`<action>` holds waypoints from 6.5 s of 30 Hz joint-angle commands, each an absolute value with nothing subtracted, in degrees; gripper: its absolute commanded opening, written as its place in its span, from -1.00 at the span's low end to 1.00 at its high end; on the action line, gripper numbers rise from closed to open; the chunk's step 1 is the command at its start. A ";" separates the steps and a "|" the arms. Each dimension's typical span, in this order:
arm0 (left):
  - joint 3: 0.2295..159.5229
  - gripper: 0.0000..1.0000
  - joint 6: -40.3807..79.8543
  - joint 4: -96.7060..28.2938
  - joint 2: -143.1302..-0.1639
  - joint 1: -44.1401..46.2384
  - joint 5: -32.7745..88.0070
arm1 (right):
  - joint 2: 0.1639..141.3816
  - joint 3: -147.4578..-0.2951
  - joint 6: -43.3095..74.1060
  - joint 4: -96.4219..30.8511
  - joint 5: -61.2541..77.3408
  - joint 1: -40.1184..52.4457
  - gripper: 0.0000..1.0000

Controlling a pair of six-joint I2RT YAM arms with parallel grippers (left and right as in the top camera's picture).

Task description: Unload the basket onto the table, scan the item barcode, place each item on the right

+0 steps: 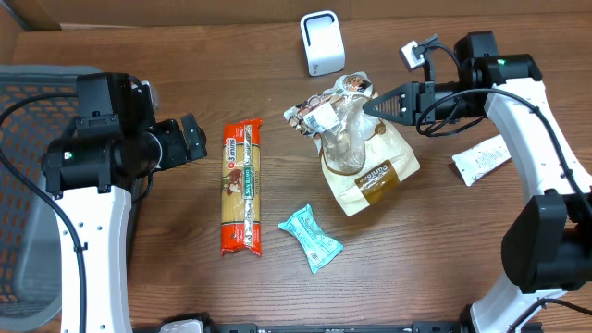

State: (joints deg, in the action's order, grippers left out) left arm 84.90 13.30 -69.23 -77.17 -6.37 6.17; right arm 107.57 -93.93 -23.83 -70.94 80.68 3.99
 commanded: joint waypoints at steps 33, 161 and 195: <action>85.97 0.99 12.40 -69.14 -77.60 -6.35 5.78 | 123.61 -106.13 -31.68 -14.33 -35.77 29.23 -0.93; 85.97 0.99 12.40 -69.12 -77.58 -6.35 5.78 | 94.50 -86.70 10.13 -60.05 30.92 -18.72 0.25; 85.97 1.00 12.40 -69.14 -77.60 -6.35 5.78 | 107.48 -76.99 -0.25 -50.63 33.95 45.45 0.18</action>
